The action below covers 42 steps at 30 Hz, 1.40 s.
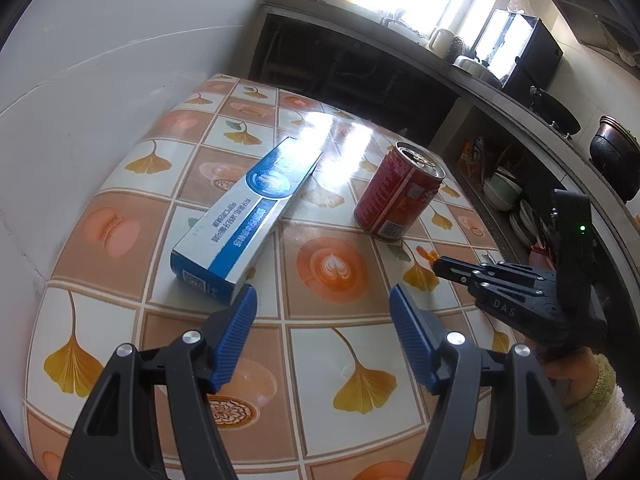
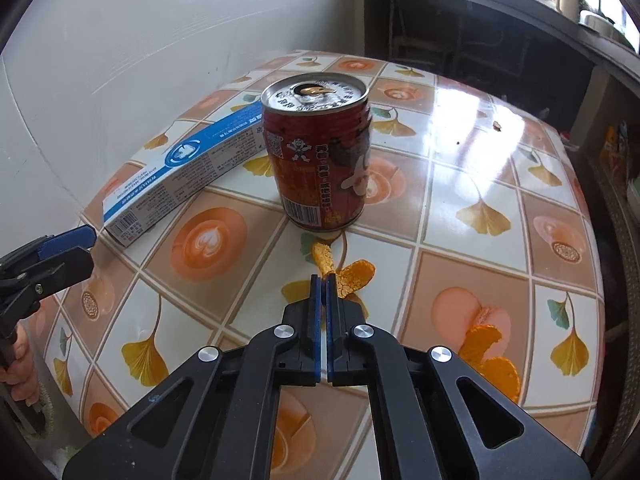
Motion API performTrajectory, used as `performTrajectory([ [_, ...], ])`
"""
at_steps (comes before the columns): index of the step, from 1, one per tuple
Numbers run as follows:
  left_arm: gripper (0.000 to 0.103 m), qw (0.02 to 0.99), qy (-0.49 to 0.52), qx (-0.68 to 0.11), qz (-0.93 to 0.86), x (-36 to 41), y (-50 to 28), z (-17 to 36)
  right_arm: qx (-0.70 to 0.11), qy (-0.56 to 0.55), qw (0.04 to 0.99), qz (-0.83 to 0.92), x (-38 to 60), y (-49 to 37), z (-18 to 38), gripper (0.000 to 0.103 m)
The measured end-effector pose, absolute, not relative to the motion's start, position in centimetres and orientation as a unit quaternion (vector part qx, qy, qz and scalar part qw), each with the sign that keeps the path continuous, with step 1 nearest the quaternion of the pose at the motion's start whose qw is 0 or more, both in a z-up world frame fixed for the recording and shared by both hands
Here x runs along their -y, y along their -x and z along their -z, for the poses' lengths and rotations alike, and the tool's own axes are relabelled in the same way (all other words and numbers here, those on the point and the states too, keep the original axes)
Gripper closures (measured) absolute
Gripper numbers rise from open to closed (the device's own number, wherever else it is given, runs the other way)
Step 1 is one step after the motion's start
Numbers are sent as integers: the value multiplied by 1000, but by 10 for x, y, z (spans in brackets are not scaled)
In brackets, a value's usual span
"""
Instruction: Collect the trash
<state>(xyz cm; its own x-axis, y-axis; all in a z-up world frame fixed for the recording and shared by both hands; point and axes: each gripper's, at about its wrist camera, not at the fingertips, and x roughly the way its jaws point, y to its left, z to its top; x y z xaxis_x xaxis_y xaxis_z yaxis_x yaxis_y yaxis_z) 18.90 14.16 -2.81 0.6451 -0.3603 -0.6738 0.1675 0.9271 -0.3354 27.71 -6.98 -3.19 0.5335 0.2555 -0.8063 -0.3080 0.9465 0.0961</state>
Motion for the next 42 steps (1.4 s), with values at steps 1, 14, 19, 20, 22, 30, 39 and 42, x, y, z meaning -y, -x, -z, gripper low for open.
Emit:
performTrajectory([
  [1,36,898,122,-395,148,-141,-189,28,-451,24,878,-157,75,-274,28,103],
  [14,36,893,109,-406,163,-117,-193,29,-428,5,900,-83,152,-243,-1,103],
  [19,36,892,100,-409,162,-111,-193,29,-443,12,893,-83,150,-243,15,101],
  [20,36,892,98,-410,161,-109,-194,29,-449,12,889,-86,150,-244,19,98],
  [22,36,892,95,-412,161,-108,-195,29,-459,8,883,-95,150,-244,24,93],
  [30,36,889,89,-417,166,-97,-197,31,-442,-82,885,-123,181,-234,14,63],
  [39,36,885,82,-424,173,-85,-196,34,-474,-175,857,-105,204,-244,39,63],
  [42,36,885,78,-425,172,-84,-195,33,-482,-171,853,-100,198,-251,46,64],
])
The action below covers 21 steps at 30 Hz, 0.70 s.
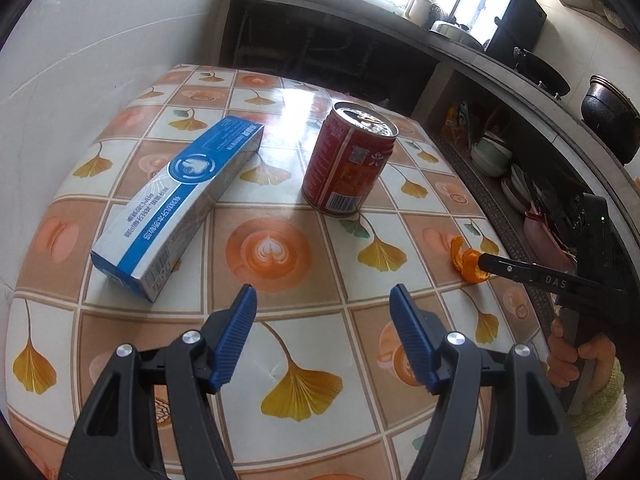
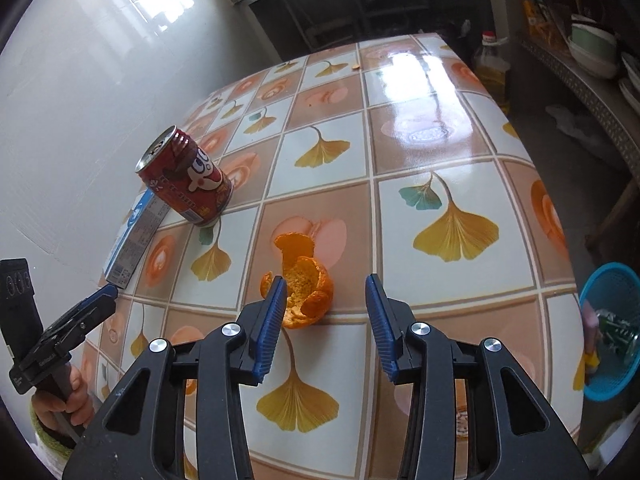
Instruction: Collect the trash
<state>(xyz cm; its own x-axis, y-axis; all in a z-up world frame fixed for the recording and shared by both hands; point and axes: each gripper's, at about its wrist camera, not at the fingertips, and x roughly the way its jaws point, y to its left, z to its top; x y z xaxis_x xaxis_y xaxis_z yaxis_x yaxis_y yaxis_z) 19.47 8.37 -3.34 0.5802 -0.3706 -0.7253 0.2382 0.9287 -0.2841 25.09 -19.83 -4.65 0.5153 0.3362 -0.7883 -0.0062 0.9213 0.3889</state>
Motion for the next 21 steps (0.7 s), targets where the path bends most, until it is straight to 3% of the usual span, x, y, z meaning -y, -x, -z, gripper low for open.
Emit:
performTrajectory([
  [13,34,886,76,-422,176,-80,-194,34,-483,-99,866,-86,175,-251,50,96],
  [21,29,884,79,-417,194,-74,-197,31,-482,-113,864,-95,182,-238,50,98],
])
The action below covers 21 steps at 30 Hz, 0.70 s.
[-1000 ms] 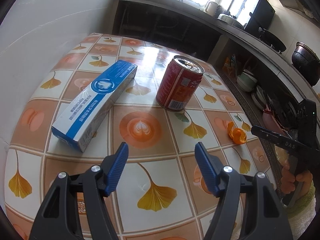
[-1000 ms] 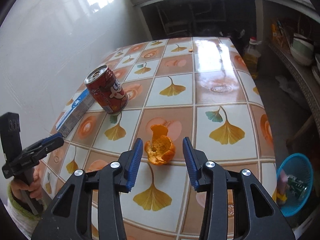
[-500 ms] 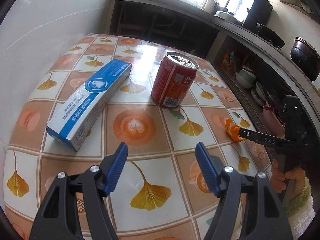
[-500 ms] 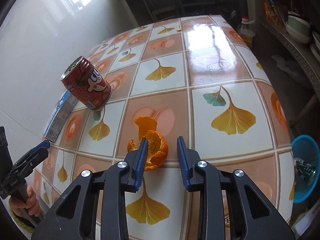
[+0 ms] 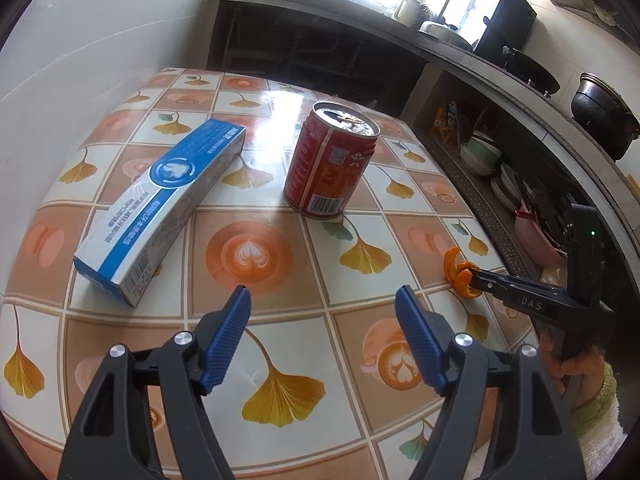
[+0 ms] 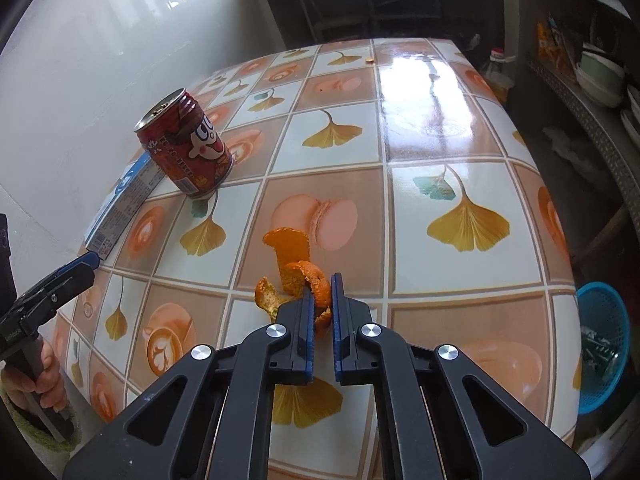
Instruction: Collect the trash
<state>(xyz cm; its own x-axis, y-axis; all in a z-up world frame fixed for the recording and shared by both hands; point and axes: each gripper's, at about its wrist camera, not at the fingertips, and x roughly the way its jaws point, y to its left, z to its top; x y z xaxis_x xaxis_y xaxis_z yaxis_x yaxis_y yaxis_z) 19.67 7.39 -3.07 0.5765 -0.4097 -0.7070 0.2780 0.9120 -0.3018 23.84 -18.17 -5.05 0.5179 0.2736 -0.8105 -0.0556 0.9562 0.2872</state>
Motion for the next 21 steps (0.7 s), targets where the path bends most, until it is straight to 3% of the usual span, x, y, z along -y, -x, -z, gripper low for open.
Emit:
performTrajectory([
  [8,14,896,38,-398,195,-46,-241,15,-483,-138,858,-106,190,-219,52,98],
  [21,14,899,-6,-416,136,-9,-321,32,-478,-162,855,-117,198,-211,54,98],
])
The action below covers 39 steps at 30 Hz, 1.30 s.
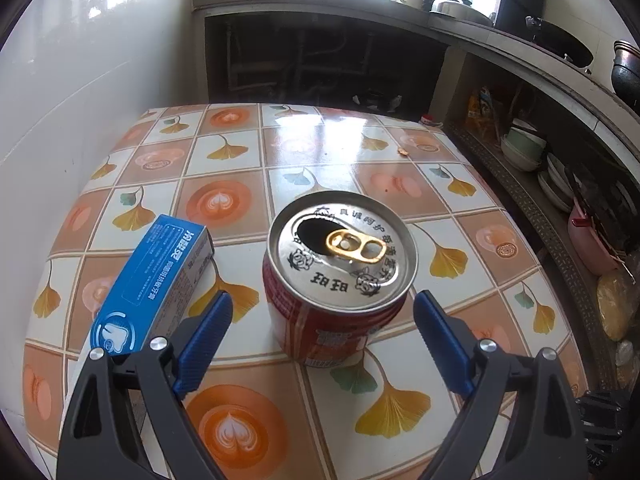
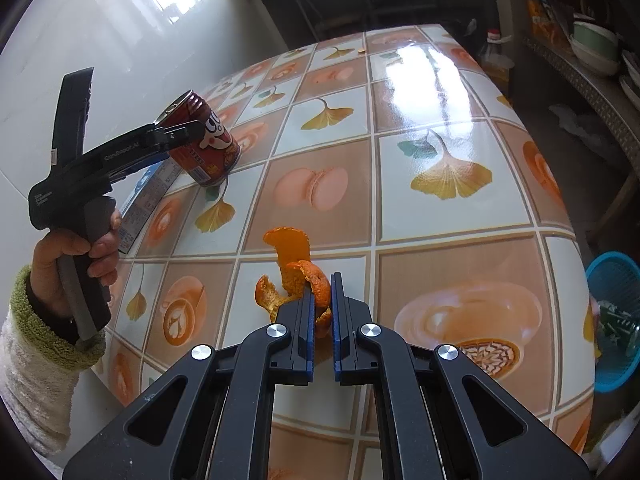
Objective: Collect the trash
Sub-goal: 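Grasp the red can with the left tool while the right tool holds the orange peel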
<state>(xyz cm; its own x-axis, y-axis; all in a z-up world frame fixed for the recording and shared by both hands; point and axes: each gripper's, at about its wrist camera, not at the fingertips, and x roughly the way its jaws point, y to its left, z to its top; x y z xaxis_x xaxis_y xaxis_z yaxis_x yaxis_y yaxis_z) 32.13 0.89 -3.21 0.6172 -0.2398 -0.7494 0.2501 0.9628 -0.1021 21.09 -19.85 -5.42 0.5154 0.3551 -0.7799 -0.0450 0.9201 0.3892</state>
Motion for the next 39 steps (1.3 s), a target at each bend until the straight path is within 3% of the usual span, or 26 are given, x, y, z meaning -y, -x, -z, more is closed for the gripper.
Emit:
performTrajectory([
  [3,14,902,-6,-412,131,-7,-324,34,-479,-163,855,-117,200,-211,54,98],
  [14,37,906,1,-404,126,-1,-323,34,-481,-170,852,-114,201,-211,54,98],
  [39,38,910,27,-390,140,-14,-292,17,-467,-191,857,-100,215,-199,39,98],
])
